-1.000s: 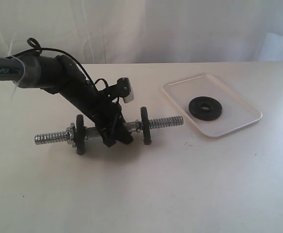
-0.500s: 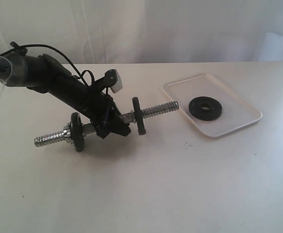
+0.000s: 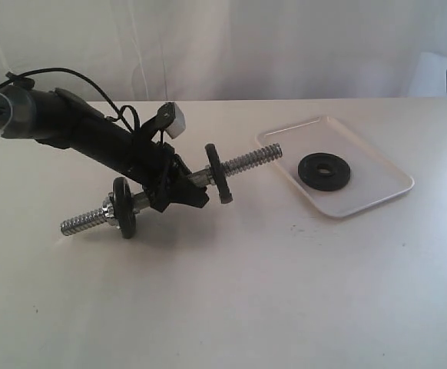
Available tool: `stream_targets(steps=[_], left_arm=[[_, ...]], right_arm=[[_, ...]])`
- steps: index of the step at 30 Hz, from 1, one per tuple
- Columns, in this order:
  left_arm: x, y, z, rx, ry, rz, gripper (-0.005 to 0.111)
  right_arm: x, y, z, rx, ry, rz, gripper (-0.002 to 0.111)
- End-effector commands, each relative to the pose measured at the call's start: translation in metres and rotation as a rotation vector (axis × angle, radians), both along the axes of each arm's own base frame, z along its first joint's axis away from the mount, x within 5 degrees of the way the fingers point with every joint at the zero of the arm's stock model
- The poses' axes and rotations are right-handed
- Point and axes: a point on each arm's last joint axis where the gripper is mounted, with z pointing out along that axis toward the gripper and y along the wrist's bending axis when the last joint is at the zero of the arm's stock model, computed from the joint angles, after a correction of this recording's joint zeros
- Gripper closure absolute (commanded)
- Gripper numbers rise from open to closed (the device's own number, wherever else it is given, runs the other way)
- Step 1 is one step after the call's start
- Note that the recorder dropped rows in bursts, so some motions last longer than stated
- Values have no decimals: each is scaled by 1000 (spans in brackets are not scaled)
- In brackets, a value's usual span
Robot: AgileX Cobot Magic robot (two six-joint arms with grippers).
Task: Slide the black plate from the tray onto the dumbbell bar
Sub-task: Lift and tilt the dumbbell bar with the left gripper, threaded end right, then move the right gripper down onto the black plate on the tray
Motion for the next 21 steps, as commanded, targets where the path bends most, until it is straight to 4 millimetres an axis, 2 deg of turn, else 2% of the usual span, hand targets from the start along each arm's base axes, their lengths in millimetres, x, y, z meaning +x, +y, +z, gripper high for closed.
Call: stream_targets(steps=[1,5,8,10,15,17,19,21], left_arm=[[-4,-8,37,-193,30,-2,107],[-4,-8,37,-193,30,-2,107],[-4,-8,37,-193,30,-2,107],[-4,-8,37,-193,28,-1,107],[-4,-8,37,-193,18,-7,107],[-4,-8,37,-193,16,-8,107],[-4,-8,37,-193,12,-10,107],[-4,-8,37,-193,12,-10,107]], right_arm=[[16,1,-17,-52,70,39,108],[33,2,-34,-49,176,41,108],[51,3,-32,-50,227,43,105],[64,4,-29,-50,234,43,92],[102,6,-38,-55,343,48,42],[115,7,-44,-58,388,50,27],[129,7,-48,-59,420,51,19],[143,8,-57,-56,450,48,19]])
